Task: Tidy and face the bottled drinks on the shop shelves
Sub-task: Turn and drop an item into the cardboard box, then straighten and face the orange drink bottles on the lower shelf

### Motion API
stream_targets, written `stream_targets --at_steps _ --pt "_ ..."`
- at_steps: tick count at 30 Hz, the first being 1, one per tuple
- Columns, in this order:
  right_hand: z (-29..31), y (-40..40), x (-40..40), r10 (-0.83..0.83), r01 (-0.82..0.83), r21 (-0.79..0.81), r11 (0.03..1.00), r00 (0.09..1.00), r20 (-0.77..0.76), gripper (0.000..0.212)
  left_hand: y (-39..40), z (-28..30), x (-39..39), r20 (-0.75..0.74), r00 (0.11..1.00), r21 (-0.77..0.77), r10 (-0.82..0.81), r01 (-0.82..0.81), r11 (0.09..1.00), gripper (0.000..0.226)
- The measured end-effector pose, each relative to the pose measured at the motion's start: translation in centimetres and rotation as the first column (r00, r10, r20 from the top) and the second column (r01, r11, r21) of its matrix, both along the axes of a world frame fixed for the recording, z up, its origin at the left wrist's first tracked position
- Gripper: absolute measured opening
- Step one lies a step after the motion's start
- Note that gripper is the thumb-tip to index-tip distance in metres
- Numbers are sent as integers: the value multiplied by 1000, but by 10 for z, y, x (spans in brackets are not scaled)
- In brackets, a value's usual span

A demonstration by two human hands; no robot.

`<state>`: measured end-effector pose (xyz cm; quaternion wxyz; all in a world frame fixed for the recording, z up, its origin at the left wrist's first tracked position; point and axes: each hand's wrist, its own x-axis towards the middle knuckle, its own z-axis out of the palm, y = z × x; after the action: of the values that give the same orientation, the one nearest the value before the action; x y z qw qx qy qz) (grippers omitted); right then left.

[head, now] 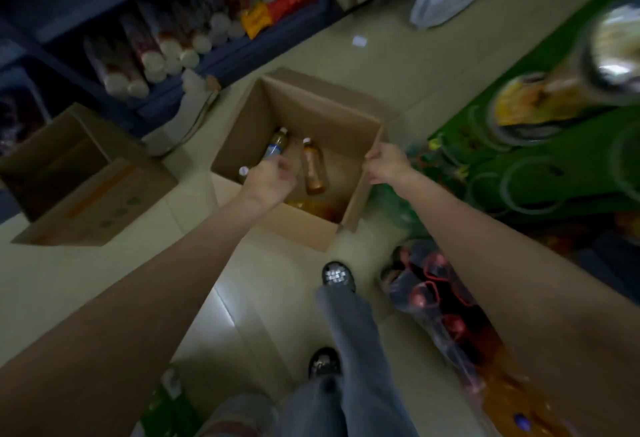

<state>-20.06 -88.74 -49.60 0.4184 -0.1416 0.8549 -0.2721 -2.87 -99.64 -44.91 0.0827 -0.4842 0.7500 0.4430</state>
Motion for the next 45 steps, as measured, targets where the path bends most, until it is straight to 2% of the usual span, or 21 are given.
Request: stream_targets --at_steps 3,5,8,11,14,15,16,17,19,21,22,24,26,30,32,36,38,41,43,45 --pt "103 52 -1 -52 48 -111 993 998 -27 15 35 83 -16 -72 986 -79 -148 142 987 30" --pt "178 94 -4 -19 6 -159 987 996 -85 26 63 138 -34 -131 960 -130 -247 231 964 31" --pt "295 181 -15 -14 -47 -191 981 952 -304 24 123 217 -75 -230 882 -260 -410 351 900 31" --pt "399 293 -12 -133 13 -239 971 859 -495 17 206 286 -119 -396 732 -325 -555 453 830 28" --pt "471 404 12 -192 84 -197 977 749 -634 19 311 348 -147 -497 512 -437 -701 551 711 26" --pt "488 438 23 -223 133 -184 974 712 -666 21 346 368 -151 -522 467 -470 -713 540 698 26" --pt "500 470 35 -251 174 -182 968 683 -686 22 375 383 -154 -576 460 -456 -676 505 733 27" --pt "509 501 46 -276 205 -185 961 666 -693 22 399 396 -156 -668 474 -385 -574 440 811 31" --pt "521 560 61 -351 257 -241 936 620 -701 18 429 418 -160 -855 449 -178 -260 215 960 48" --pt "525 615 64 -454 323 -324 889 533 -714 16 447 435 -157 -937 346 -44 -54 36 998 57" --pt "526 638 61 -495 349 -358 866 496 -713 17 459 443 -153 -958 287 -28 -18 -31 999 58" --pt "530 675 50 -568 368 -433 822 487 -663 15 500 459 -147 -979 185 -103 -84 -96 990 59" --pt "534 700 36 -587 349 -472 810 508 -631 14 556 466 -148 -965 112 -243 -239 -25 970 59" --pt "537 740 11 -564 310 -473 825 517 -644 23 650 461 -158 -881 178 -416 -439 153 897 58" --pt "537 756 -3 -584 316 -495 810 519 -624 26 675 460 -167 -804 206 -522 -558 205 828 59" --pt "529 780 -33 -617 316 -532 786 457 -640 35 706 457 -183 -623 142 -716 -769 290 634 57" --pt "520 784 -46 -657 326 -571 754 387 -647 47 714 454 -186 -570 119 -763 -813 291 577 56" --pt "507 784 -71 -725 365 -628 687 292 -624 68 715 456 -192 -568 160 -756 -808 288 588 57" --pt "508 782 -88 -748 396 -637 662 288 -598 82 715 459 -194 -544 169 -770 -822 290 569 57" --pt "512 779 -104 -783 423 -660 622 305 -543 85 718 461 -193 -495 142 -805 -857 297 514 57"
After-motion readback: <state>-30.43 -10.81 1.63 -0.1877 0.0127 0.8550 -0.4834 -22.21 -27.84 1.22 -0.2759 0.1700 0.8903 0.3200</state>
